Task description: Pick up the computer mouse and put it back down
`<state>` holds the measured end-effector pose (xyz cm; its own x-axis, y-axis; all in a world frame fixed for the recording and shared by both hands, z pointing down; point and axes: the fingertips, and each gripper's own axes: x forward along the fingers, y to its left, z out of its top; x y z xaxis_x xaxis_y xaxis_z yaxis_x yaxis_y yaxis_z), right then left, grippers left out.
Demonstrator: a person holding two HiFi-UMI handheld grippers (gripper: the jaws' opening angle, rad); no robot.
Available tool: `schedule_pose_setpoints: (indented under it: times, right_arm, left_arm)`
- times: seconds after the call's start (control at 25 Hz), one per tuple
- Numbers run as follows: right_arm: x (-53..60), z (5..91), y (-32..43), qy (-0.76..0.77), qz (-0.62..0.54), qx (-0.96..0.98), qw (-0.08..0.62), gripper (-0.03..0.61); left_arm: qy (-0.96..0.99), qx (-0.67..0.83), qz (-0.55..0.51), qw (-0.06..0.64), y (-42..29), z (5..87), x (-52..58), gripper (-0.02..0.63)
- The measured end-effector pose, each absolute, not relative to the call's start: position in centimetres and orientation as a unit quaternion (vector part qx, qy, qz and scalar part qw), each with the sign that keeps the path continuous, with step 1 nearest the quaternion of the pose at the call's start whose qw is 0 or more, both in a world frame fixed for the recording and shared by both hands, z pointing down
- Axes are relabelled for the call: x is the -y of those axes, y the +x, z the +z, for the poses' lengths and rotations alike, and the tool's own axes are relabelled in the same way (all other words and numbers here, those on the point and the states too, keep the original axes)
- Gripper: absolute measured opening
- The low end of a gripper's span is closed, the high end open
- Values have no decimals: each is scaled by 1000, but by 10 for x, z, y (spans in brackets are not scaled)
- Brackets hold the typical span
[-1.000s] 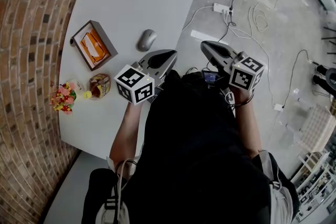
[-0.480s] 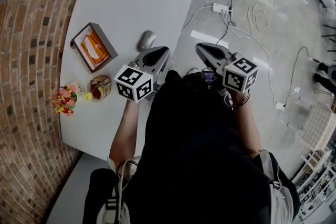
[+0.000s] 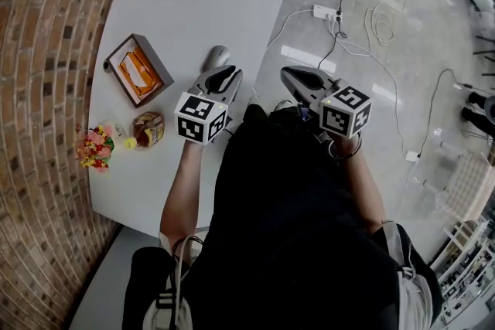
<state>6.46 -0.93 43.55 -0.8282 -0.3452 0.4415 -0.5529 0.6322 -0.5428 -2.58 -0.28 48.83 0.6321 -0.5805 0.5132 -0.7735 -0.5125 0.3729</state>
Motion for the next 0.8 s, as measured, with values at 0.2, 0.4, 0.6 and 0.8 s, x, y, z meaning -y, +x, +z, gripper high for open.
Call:
schedule_pose_setpoints:
  times: [0.2,0.4,0.6,0.8]
  right_arm:
    - [8,437,65,251,348,890,153,17]
    - [6,437,64,252,349,890,153,17]
    - [2,438,60,247,347,891,160,17]
    - [1,439,61,249,347,889,163,17]
  left_arm:
    - [842,409,199,291,-32,508,4,86]
    - [829,423,246,271,-42,528,3,105]
    - [820,431,261,272,-49,539,6,126]
    - [813,436,276,271,-53,551,9,140]
